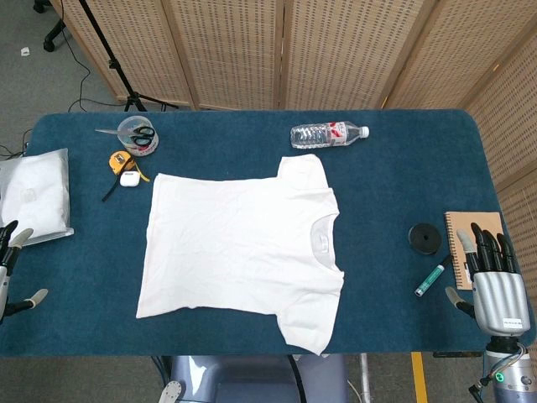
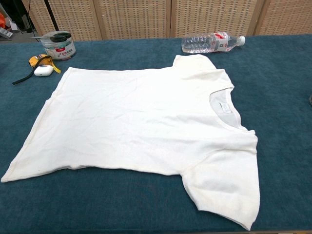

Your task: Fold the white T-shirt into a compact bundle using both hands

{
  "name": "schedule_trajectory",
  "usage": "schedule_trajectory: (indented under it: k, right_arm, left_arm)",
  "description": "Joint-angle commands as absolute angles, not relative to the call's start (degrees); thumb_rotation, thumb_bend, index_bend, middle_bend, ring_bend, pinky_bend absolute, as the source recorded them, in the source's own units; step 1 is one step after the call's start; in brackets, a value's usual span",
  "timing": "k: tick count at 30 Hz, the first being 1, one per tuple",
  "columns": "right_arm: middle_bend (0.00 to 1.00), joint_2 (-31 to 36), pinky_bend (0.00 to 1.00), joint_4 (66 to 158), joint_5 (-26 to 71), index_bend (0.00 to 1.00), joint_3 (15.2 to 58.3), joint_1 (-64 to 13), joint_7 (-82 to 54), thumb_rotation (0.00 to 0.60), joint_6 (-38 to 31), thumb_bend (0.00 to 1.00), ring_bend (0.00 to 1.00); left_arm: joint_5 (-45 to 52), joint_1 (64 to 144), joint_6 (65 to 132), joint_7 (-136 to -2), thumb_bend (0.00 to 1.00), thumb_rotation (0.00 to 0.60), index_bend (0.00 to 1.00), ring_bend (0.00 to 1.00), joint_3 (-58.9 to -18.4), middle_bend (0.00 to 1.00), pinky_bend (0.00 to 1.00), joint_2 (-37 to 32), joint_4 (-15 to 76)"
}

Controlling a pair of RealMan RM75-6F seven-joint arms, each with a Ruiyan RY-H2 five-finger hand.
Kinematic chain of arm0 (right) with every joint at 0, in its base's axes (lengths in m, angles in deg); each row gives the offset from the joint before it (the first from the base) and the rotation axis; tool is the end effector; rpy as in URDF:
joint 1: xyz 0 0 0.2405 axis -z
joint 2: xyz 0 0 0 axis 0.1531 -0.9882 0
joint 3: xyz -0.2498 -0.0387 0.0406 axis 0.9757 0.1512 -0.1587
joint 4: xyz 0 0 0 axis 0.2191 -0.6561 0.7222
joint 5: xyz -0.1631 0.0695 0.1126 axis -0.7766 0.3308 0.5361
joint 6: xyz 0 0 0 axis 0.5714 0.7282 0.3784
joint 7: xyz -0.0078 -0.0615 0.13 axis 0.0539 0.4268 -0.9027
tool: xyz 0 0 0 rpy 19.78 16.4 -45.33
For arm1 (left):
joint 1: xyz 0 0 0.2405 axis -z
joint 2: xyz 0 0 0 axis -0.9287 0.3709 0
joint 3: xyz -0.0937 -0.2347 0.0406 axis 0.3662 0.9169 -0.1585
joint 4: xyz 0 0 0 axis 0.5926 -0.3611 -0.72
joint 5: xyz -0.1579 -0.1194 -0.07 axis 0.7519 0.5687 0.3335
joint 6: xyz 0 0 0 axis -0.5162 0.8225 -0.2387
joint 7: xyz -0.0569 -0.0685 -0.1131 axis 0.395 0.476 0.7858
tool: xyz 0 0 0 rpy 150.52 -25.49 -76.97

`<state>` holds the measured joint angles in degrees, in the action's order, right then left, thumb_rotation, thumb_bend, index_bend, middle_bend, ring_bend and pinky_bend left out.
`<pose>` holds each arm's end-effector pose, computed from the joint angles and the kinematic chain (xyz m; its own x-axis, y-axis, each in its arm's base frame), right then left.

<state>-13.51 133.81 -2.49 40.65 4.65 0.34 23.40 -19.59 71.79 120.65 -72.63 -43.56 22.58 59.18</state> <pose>-0.2805 -0.1868 0.1567 0.4779 0.1502 0.8655 -0.8744 -0.0127 0.4851 -0.2937 0.1737 0.1832 0.4107 -0.0180 0.9116 0.9114 0.0357 -0.4099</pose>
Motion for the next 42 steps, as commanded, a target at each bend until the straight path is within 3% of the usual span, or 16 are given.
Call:
schedule_trajectory:
  k: [1, 7, 14, 22, 30, 42]
  right_arm:
    - [0.00, -13.53, 0.00, 133.78, -2.55, 0.00, 40.74, 4.64, 0.23, 0.600, 23.29, 0.00, 0.00]
    - [0.00, -15.09, 0.00, 133.18, -5.33, 0.00, 42.89, 3.16, -2.66, 0.600, 19.64, 0.00, 0.00]
    - [0.00, -17.28, 0.00, 125.55, -18.37, 0.03, 48.84, -1.88, -17.14, 0.600, 15.00, 0.00, 0.00]
    - [0.00, -12.04, 0.00, 118.14, -28.32, 0.14, 53.19, -5.22, -19.93, 0.600, 15.00, 0.00, 0.00]
    - [0.00, -6.62, 0.00, 114.57, -30.73, 0.18, 55.13, -7.20, -16.23, 0.600, 11.71, 0.00, 0.00]
    - [0.05, 1.83, 0.00, 105.20, -33.53, 0.23, 57.70, -8.58, -16.21, 0.600, 13.10, 0.00, 0.00]
  left_arm:
    - [-19.49, 71.80, 120.65, -72.67, 0.00, 0.600, 0.00, 0.00, -43.51, 0.00, 0.00, 22.53, 59.19]
    - [-18.83, 71.92, 120.72, -72.66, 0.00, 0.600, 0.00, 0.00, -43.01, 0.00, 0.00, 22.42, 59.17]
    - [-17.28, 72.59, 119.61, -74.12, 0.00, 0.600, 0.00, 0.00, -42.46, 0.00, 0.00, 21.68, 59.12]
    - [-15.73, 72.95, 119.08, -75.94, 0.00, 0.600, 0.00, 0.00, -42.04, 0.00, 0.00, 20.82, 59.27]
    - [-15.40, 73.05, 118.97, -75.72, 0.00, 0.600, 0.00, 0.00, -41.88, 0.00, 0.00, 20.84, 59.24]
    - [-14.75, 73.20, 118.42, -76.07, 0.00, 0.600, 0.00, 0.00, -41.97, 0.00, 0.00, 20.57, 59.26]
